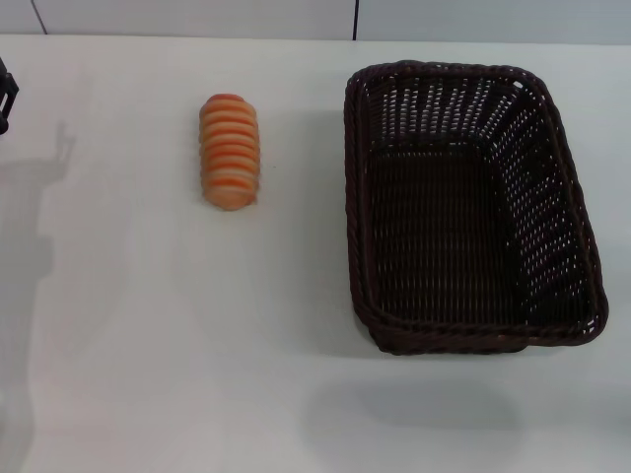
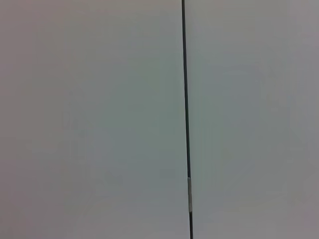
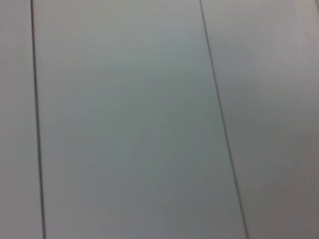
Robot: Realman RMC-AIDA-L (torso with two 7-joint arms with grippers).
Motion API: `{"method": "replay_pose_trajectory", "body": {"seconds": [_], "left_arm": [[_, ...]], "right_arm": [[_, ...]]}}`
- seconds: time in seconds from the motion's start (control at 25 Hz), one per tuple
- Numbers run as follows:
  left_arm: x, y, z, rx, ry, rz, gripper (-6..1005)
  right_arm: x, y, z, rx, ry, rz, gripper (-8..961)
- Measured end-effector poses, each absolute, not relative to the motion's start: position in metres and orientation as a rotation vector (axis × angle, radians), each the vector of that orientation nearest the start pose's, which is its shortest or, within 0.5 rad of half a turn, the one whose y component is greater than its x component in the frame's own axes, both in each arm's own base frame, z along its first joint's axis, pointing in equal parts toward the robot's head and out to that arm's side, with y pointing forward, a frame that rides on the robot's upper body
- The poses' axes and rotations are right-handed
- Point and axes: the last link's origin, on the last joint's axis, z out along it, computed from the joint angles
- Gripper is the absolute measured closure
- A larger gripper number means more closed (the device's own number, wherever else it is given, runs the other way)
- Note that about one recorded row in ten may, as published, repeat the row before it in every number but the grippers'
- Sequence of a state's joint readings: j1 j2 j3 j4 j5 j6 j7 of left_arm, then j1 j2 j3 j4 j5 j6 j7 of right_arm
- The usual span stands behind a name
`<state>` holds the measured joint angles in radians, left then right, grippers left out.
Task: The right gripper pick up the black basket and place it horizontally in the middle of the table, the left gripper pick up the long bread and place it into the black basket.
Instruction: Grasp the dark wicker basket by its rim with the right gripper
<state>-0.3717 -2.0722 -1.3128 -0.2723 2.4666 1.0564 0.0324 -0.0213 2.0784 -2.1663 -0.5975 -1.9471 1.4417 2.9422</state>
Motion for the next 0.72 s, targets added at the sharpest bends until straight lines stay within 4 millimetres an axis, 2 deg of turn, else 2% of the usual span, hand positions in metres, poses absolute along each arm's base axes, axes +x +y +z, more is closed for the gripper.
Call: {"method": "replay_pose_trajectory", "body": {"seconds": [0.16,0.36,0.4,0.44,0.48,0.6,0.64,0.72], "left_arm": [[-0.355,0.338,0.028,-1.339,-0.552,-0.555,158],[-0.356,0.338,0.028,-1.343,-0.560,-0.549,159],[-0.357,0.338,0.027,-1.345,-0.564,-0.546,159],[-0.358,0.340,0.025,-1.352,-0.582,-0.536,160],[-0.358,0.340,0.025,-1.352,-0.582,-0.536,160],[-0.358,0.342,0.024,-1.358,-0.590,-0.527,161],[-0.357,0.343,0.024,-1.360,-0.588,-0.526,161],[-0.357,0.344,0.024,-1.360,-0.588,-0.527,161]], "right_arm": [[0.366,0.215,0.046,-0.896,0.569,0.633,130],[0.346,0.234,0.049,-1.024,0.627,0.657,131],[0.341,0.237,0.052,-1.055,0.660,0.671,130],[0.327,0.245,0.058,-1.136,0.744,0.708,130],[0.327,0.245,0.058,-1.136,0.744,0.708,129],[0.303,0.255,0.070,-1.266,0.838,0.743,137],[0.287,0.263,0.080,-1.349,0.893,0.738,141],[0.282,0.267,0.084,-1.396,0.932,0.715,149]]}}
